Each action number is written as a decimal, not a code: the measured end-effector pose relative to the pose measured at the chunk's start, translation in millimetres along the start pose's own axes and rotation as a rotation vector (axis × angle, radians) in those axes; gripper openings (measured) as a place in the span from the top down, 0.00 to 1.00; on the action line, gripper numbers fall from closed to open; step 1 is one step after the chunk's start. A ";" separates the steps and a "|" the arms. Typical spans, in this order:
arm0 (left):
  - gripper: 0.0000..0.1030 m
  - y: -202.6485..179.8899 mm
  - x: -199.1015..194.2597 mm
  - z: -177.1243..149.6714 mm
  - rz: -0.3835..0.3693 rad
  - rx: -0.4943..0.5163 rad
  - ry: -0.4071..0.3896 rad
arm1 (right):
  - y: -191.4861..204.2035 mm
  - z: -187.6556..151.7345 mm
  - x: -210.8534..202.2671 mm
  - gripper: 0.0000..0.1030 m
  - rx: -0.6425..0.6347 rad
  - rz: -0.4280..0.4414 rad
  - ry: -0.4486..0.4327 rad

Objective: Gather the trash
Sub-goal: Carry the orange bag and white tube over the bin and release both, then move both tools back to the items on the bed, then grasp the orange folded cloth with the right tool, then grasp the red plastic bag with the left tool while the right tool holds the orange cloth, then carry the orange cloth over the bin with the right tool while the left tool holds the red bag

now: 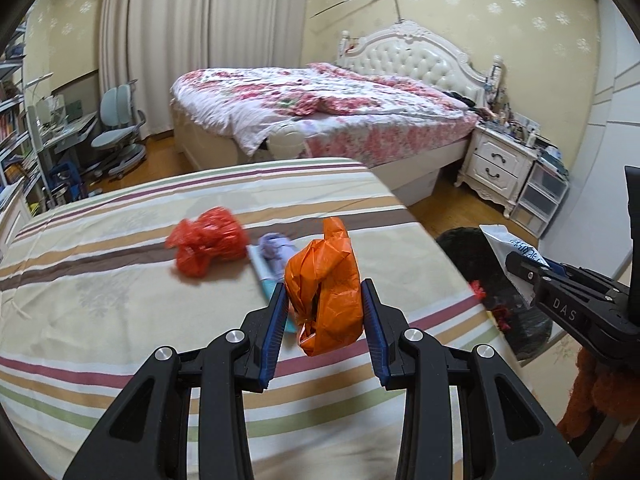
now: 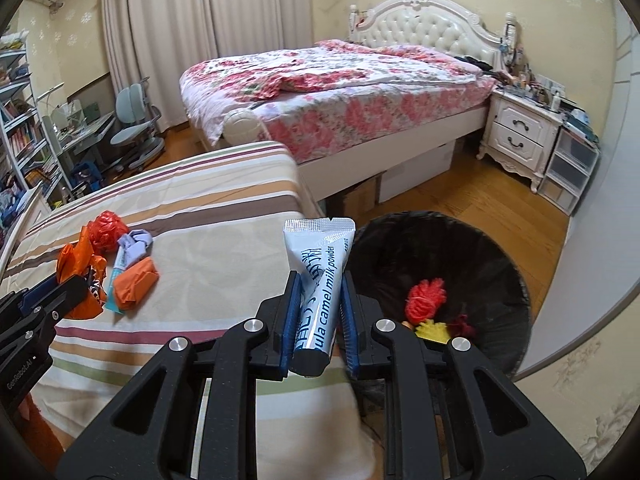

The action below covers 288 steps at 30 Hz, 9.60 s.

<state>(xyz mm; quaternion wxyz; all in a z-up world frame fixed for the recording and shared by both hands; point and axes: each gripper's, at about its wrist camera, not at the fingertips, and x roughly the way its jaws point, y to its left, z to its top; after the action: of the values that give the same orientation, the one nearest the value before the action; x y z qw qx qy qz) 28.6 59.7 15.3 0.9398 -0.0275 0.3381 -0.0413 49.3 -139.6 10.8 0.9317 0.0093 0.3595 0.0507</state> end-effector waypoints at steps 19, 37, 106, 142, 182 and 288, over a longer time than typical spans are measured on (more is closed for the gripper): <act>0.64 -112.0 43.3 20.9 -0.122 0.149 0.009 | -92.7 -0.8 1.9 0.81 0.128 -0.129 -0.039; 0.64 -158.3 95.7 26.7 -0.112 0.206 0.062 | -135.1 -7.9 22.1 0.81 0.191 -0.149 -0.021; 0.29 26.7 25.7 -5.2 0.203 -0.067 0.056 | 6.2 -10.6 44.8 0.34 0.029 0.009 0.056; 0.29 132.5 2.9 -36.2 0.335 -0.226 0.091 | 144.2 -8.5 62.4 0.34 -0.179 0.130 0.127; 0.29 123.7 6.6 -37.7 0.324 -0.203 0.092 | 136.5 1.9 79.9 0.63 -0.176 0.128 0.163; 0.42 -12.6 2.1 -13.9 0.090 -0.015 0.001 | 27.5 -20.9 1.5 0.69 -0.056 0.030 0.024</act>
<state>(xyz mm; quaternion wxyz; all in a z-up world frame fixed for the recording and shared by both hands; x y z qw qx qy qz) 20.6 46.7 4.2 0.9404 -0.0193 0.3396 0.0037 34.0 -112.4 -4.3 0.9264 -0.0122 0.3688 0.0750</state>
